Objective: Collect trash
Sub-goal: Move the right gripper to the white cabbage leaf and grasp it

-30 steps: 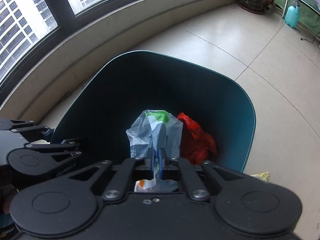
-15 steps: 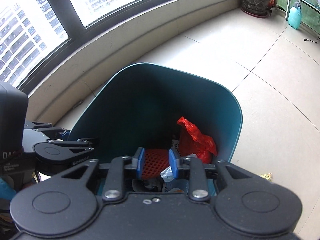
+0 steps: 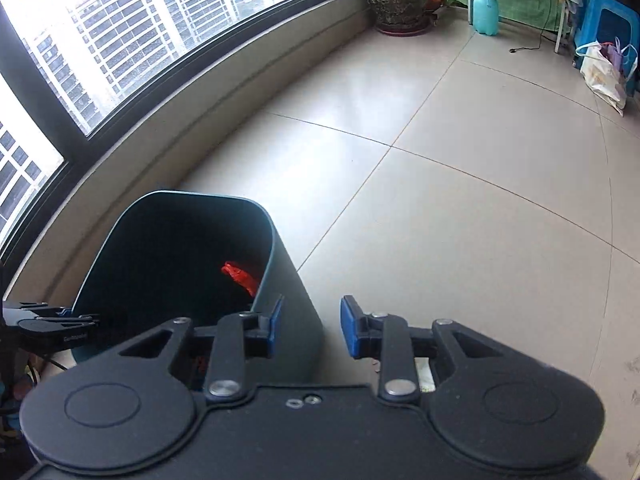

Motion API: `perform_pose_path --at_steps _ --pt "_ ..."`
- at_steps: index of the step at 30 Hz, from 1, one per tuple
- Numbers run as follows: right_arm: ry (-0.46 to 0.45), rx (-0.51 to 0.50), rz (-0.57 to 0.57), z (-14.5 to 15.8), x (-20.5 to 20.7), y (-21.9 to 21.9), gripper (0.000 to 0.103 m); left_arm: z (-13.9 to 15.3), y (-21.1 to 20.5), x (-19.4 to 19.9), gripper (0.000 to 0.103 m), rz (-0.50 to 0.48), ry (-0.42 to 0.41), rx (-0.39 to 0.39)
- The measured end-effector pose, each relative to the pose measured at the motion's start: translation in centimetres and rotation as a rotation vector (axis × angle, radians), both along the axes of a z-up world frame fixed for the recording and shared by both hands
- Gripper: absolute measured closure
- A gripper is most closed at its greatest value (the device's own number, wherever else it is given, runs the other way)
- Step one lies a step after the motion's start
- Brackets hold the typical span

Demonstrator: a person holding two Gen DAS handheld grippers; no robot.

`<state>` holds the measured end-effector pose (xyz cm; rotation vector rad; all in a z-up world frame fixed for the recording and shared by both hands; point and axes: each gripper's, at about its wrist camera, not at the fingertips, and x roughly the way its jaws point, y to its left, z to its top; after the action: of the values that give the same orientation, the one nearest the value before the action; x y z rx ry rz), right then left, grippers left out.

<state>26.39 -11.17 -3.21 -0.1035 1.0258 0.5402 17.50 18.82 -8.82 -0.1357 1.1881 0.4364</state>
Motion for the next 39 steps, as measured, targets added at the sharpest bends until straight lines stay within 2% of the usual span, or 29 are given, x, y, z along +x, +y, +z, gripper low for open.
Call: perform_pose_path --at_steps 7,11,12,13,14,18,26,36,39 --pt "0.106 -0.073 -0.219 -7.5 4.1 -4.9 0.072 0.3 0.2 0.3 0.075 0.011 -0.02 -0.001" --pt "0.164 -0.083 -0.277 -11.5 5.6 -6.0 0.072 0.1 0.7 0.5 0.075 0.023 -0.025 -0.029" --pt "0.173 -0.09 -0.282 -12.3 5.9 -6.0 0.069 0.0 0.7 0.6 0.075 0.023 -0.025 -0.028" --pt "0.182 -0.096 -0.288 -13.2 6.3 -5.9 0.06 -0.1 0.7 0.6 0.075 0.021 -0.025 -0.027" --pt "0.19 -0.1 -0.293 -14.1 6.6 -5.7 0.057 -0.3 0.7 0.7 0.075 0.02 -0.025 -0.03" --pt "0.238 -0.114 -0.3 -17.3 7.9 -4.5 0.057 -0.6 0.9 1.0 0.075 0.026 -0.021 -0.038" --pt "0.298 -0.221 -0.283 -24.0 9.2 -0.5 0.057 -0.8 1.1 1.0 0.075 0.024 -0.018 -0.05" --pt "0.28 -0.376 -0.254 -27.7 9.3 2.3 0.057 -0.7 1.2 1.1 0.075 0.02 -0.023 -0.061" --pt "0.274 -0.402 -0.242 -28.1 9.1 2.9 0.065 -0.7 1.2 1.1 0.075 0.018 -0.023 -0.059"
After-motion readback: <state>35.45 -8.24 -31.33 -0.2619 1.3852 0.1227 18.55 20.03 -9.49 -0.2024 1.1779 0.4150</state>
